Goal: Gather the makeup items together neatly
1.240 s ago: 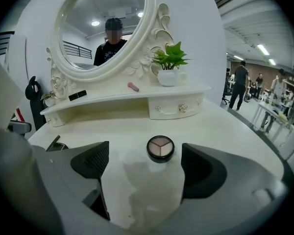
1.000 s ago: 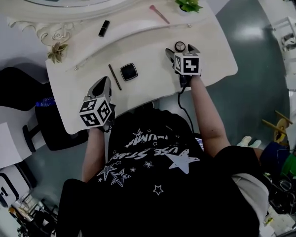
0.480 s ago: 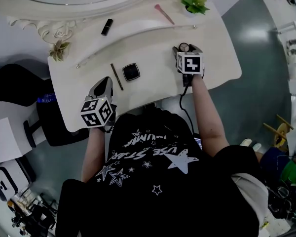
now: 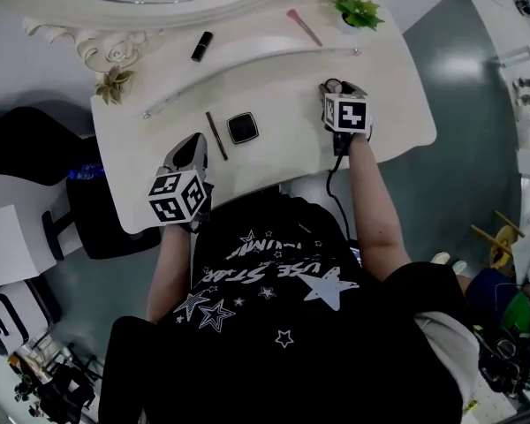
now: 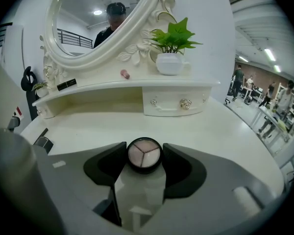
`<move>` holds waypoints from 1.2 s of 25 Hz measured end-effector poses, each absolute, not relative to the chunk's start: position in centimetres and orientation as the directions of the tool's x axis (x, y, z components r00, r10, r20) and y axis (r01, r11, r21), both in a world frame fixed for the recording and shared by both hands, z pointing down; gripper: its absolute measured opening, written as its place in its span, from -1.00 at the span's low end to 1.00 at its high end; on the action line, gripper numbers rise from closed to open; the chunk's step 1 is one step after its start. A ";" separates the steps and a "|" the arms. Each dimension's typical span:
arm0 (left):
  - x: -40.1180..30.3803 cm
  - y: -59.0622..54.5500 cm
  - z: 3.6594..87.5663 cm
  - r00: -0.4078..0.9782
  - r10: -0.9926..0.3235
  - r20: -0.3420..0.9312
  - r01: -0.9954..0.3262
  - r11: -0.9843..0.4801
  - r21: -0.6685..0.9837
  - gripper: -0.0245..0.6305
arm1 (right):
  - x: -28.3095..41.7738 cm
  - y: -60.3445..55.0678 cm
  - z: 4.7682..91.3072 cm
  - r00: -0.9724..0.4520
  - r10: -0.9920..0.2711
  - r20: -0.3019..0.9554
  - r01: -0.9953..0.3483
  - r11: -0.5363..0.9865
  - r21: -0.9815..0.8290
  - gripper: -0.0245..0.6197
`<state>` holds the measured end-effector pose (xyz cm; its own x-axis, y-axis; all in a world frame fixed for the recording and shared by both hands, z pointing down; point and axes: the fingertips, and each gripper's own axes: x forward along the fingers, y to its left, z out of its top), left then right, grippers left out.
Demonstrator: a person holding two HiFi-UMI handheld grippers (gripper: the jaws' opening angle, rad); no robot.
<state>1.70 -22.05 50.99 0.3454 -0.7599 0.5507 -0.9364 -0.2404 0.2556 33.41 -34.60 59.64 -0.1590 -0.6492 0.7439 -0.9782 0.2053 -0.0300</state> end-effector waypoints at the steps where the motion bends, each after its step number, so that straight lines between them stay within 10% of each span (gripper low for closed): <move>1: 1.5 -22.0 51.0 0.348 -0.758 0.551 -0.935 -0.243 0.257 -0.92 | 33.4 -34.6 59.6 -0.153 -0.651 0.744 -0.980 0.196 -0.029 -0.11; 30: -7.3 -21.4 51.1 0.475 -0.696 0.538 -0.878 -0.337 0.340 -0.92 | 19.1 -28.0 58.3 -0.202 -0.618 0.760 -0.964 0.262 -0.044 -0.11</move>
<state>-7.29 -21.37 51.12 0.4755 -0.6964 0.5376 -0.8780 -0.3369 0.3401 19.08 -27.98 58.26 -0.2021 -0.6175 0.7601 -0.9642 0.2617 -0.0437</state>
